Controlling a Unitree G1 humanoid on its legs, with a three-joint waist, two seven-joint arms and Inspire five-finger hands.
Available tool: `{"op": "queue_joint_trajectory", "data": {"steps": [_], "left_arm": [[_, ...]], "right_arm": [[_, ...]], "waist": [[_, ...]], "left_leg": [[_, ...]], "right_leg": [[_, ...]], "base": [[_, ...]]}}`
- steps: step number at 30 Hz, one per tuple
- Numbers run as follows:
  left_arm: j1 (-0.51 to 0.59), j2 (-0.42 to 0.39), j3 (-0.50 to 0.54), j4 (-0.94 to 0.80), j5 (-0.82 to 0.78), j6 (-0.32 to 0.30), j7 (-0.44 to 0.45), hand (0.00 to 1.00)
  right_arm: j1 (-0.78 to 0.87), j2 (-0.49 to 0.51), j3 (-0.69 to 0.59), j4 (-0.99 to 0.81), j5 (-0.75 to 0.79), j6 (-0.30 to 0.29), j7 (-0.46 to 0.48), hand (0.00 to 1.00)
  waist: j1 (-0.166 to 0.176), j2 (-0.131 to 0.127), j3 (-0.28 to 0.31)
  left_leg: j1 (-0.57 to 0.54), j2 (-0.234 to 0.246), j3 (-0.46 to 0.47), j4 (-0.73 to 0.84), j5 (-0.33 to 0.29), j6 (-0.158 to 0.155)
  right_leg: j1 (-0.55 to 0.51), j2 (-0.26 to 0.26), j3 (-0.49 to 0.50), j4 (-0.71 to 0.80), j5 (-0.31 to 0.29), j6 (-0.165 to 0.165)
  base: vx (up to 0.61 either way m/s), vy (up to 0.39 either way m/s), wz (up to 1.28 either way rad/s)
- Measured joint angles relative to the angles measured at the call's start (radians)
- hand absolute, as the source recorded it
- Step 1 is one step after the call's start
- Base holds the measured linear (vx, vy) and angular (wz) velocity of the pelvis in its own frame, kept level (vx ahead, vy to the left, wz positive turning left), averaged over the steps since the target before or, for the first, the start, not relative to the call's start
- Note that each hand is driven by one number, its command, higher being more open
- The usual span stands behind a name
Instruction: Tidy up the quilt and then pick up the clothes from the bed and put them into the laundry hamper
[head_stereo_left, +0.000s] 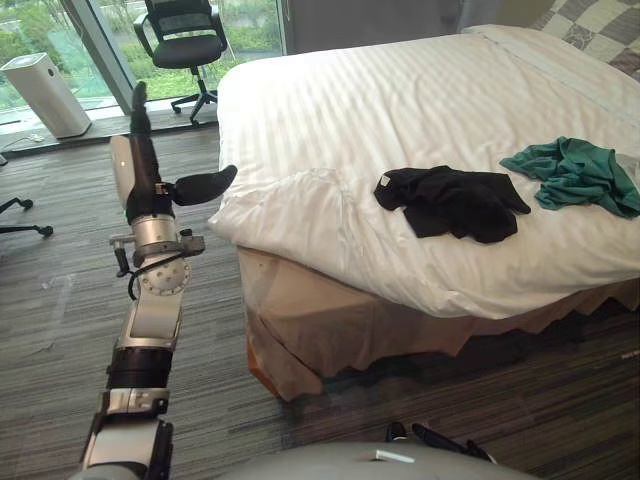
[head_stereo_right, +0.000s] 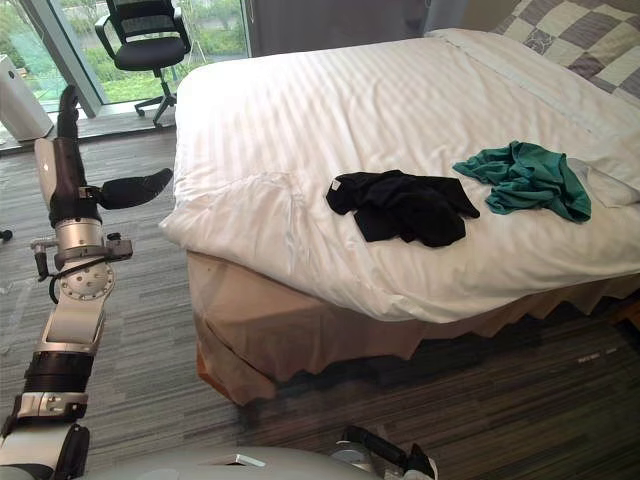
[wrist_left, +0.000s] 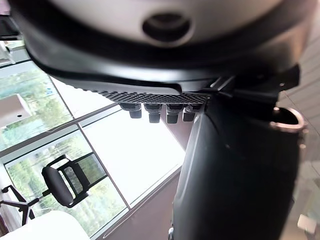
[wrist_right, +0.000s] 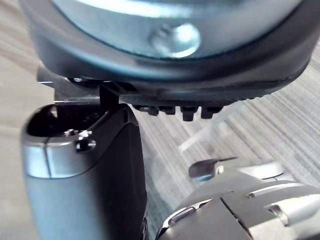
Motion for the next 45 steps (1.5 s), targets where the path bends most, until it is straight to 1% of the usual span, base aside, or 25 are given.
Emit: {"op": "queue_joint_trajectory", "data": {"steps": [3,5,6,7,10,12,13,15,16,17,18,19,22,24,26,28,29,30,32,36,40,42,43,45], "left_arm": [[-0.076,0.013,-0.032,0.053,0.038,0.012,-0.012,1.0],[-0.129,0.018,-0.057,0.098,0.057,0.027,-0.019,1.0],[-0.146,0.018,-0.069,0.116,0.072,0.031,-0.021,1.0],[-0.192,0.018,-0.107,0.126,0.078,0.054,-0.027,1.0],[-0.273,0.018,-0.167,0.149,0.129,0.055,-0.037,1.0],[-0.319,0.018,-0.194,0.161,0.153,0.056,-0.049,1.0],[-0.36,0.018,-0.215,0.167,0.154,0.056,-0.054,1.0],[-0.422,0.018,-0.233,0.192,0.168,0.056,-0.059,1.0],[-0.449,0.018,-0.236,0.218,0.19,0.058,-0.064,1.0],[-0.463,0.018,-0.241,0.238,0.192,0.061,-0.07,1.0],[-0.47,0.019,-0.245,0.249,0.192,0.066,-0.073,1.0],[-0.491,0.018,-0.263,0.278,0.192,0.074,-0.083,1.0],[-0.514,0.018,-0.295,0.346,0.193,0.087,-0.125,1.0],[-0.528,0.014,-0.336,0.412,0.193,0.101,-0.158,1.0],[-0.537,-0.005,-0.359,0.466,0.193,0.109,-0.188,1.0],[-0.557,-0.036,-0.36,0.536,0.227,0.122,-0.205,1.0],[-0.576,-0.051,-0.361,0.594,0.241,0.125,-0.216,0.0],[-0.596,-0.064,-0.361,0.642,0.263,0.136,-0.219,0.0],[-0.62,-0.076,-0.36,0.69,0.278,0.139,-0.221,0.0],[-0.667,-0.079,-0.357,0.759,0.35,0.137,-0.219,0.0],[-0.677,-0.08,-0.357,0.808,0.385,0.136,-0.229,0.0],[-0.676,-0.08,-0.357,0.82,0.381,0.136,-0.249,0.0],[-0.67,-0.08,-0.358,0.815,0.369,0.129,-0.262,0.0],[-0.651,-0.079,-0.361,0.787,0.348,0.129,-0.272,0.0]], "right_arm": [[-0.001,0.0,0.005,-0.008,0.0,0.0,-0.001,1.0],[-0.004,0.001,0.006,-0.027,0.0,0.0,0.0,1.0],[-0.004,0.001,0.005,-0.028,0.0,-0.001,-0.001,1.0],[-0.008,0.002,0.001,-0.028,0.0,-0.001,-0.001,1.0],[-0.035,0.003,-0.008,-0.026,0.0,0.0,-0.003,1.0],[-0.052,0.003,-0.011,-0.029,0.0,-0.001,-0.005,1.0],[-0.067,0.001,-0.019,-0.035,0.0,-0.002,-0.006,1.0],[-0.085,0.002,-0.026,-0.038,0.001,-0.002,-0.013,1.0],[-0.094,0.005,-0.026,-0.041,0.001,-0.003,-0.016,1.0],[-0.103,0.007,-0.026,-0.048,0.001,-0.004,-0.02,1.0],[-0.111,0.007,-0.026,-0.051,0.0,-0.003,-0.022,1.0],[-0.117,0.007,-0.026,-0.057,0.0,-0.003,-0.025,1.0],[-0.132,0.01,-0.033,-0.057,0.001,-0.005,-0.026,1.0],[-0.15,0.01,-0.038,-0.056,0.0,-0.004,-0.03,1.0],[-0.158,0.009,-0.042,-0.057,0.001,-0.003,-0.034,1.0],[-0.169,0.009,-0.043,-0.057,0.001,-0.003,-0.039,1.0],[-0.179,0.009,-0.043,-0.056,0.001,0.0,-0.041,1.0],[-0.191,0.009,-0.043,-0.055,0.001,0.003,-0.043,1.0],[-0.198,0.009,-0.042,-0.055,0.001,0.004,-0.043,1.0],[-0.211,0.001,-0.042,-0.055,0.001,0.015,-0.043,1.0],[-0.219,-0.001,-0.042,-0.055,0.001,0.021,-0.042,1.0],[-0.219,-0.006,-0.042,-0.055,0.001,0.022,-0.04,1.0],[-0.219,-0.011,-0.042,-0.055,0.001,0.022,-0.037,1.0],[-0.219,-0.015,-0.041,-0.055,0.0,0.022,-0.032,1.0]], "waist": [[-0.005,0.001,0.001],[-0.025,0.007,0.004],[-0.028,0.009,0.005],[-0.031,0.009,0.006],[-0.044,0.009,0.021],[-0.054,0.015,0.048],[-0.055,0.019,0.065],[-0.061,0.017,0.088],[-0.073,0.016,0.104],[-0.083,0.016,0.117],[-0.088,0.017,0.124],[-0.09,0.017,0.145],[-0.104,0.018,0.158],[-0.111,0.021,0.182],[-0.111,0.024,0.2],[-0.112,0.024,0.215],[-0.113,0.021,0.217],[-0.116,0.019,0.225],[-0.114,0.019,0.237],[-0.109,0.02,0.239],[-0.109,0.023,0.24],[-0.109,0.032,0.245],[-0.109,0.041,0.244],[-0.11,0.046,0.243]], "left_leg": [[-0.017,0.0,0.0,-0.002,0.005,0.0],[-0.025,0.0,0.0,-0.006,0.008,-0.001],[-0.029,-0.001,0.0,-0.006,0.009,-0.002],[-0.054,-0.001,0.001,-0.001,0.009,-0.002],[-0.089,-0.015,0.008,0.001,0.014,0.003],[-0.095,-0.018,0.02,0.002,0.014,0.003],[-0.116,-0.027,0.032,0.003,0.015,0.005],[-0.149,-0.043,0.045,0.006,0.019,0.011],[-0.166,-0.049,0.048,0.016,0.019,0.012],[-0.173,-0.052,0.049,0.025,0.019,0.013],[-0.178,-0.052,0.051,0.03,0.018,0.014],[-0.18,-0.052,0.056,0.037,0.014,0.019],[-0.216,-0.052,0.058,0.052,0.008,0.027],[-0.216,-0.051,0.061,0.059,0.008,0.027],[-0.218,-0.051,0.062,0.065,0.006,0.028],[-0.227,-0.05,0.062,0.073,0.004,0.029],[-0.237,-0.05,0.061,0.076,0.004,0.029],[-0.248,-0.049,0.059,0.087,0.004,0.03],[-0.249,-0.049,0.057,0.09,0.004,0.03],[-0.243,-0.048,0.063,0.089,0.004,0.03],[-0.229,-0.048,0.069,0.086,0.003,0.03],[-0.21,-0.047,0.066,0.083,0.002,0.028],[-0.207,-0.047,0.056,0.083,0.002,0.028],[-0.202,-0.046,0.045,0.082,0.002,0.028]], "right_leg": [[-0.02,0.001,0.0,0.0,0.001,0.001],[-0.032,0.002,-0.003,0.0,0.003,0.0],[-0.035,0.002,-0.002,0.001,0.004,0.001],[-0.059,0.0,0.004,0.006,0.007,-0.001],[-0.099,-0.007,0.01,0.006,0.024,-0.004],[-0.114,-0.013,0.029,0.006,0.034,-0.005],[-0.144,-0.021,0.044,0.006,0.049,-0.006],[-0.184,-0.034,0.063,0.006,0.06,-0.001],[-0.199,-0.041,0.07,0.006,0.066,0.0],[-0.203,-0.045,0.073,0.006,0.069,0.001],[-0.208,-0.046,0.077,0.006,0.072,0.0],[-0.21,-0.046,0.085,0.006,0.074,0.001],[-0.242,-0.047,0.09,0.006,0.076,0.002],[-0.241,-0.047,0.095,0.006,0.076,0.003],[-0.241,-0.047,0.1,0.006,0.077,0.004],[-0.245,-0.048,0.102,0.006,0.078,0.006],[-0.254,-0.048,0.103,0.006,0.081,0.006],[-0.259,-0.049,0.103,0.007,0.082,0.006],[-0.259,-0.049,0.103,0.007,0.083,0.007],[-0.255,-0.048,0.105,0.007,0.084,0.005],[-0.245,-0.047,0.109,0.007,0.083,0.004],[-0.222,-0.045,0.103,0.007,0.08,-0.001],[-0.214,-0.046,0.092,0.007,0.078,-0.003],[-0.207,-0.047,0.081,0.007,0.077,-0.005]], "base": [[-0.02,-0.02,0.0],[0.0,0.0,0.0],[0.0,0.0,0.0],[0.0,0.0,0.0],[-0.01,0.008,-0.05],[-0.05,0.023,-0.2],[-0.08,0.026,-0.27],[-0.09,0.027,-0.21],[-0.11,0.017,-0.12],[-0.09,0.002,-0.07],[-0.08,-0.01,-0.09],[-0.11,-0.028,-0.12],[-0.08,-0.037,-0.03],[-0.08,-0.063,-0.04],[-0.08,-0.05,-0.04],[-0.09,-0.05,0.0],[-0.09,-0.055,0.03],[-0.11,-0.067,0.03],[-0.09,-0.058,0.02],[-0.05,-0.04,-0.03],[-0.04,-0.035,-0.05],[-0.04,-0.029,0.05],[-0.05,-0.026,0.14],[-0.04,-0.031,0.18]]}}
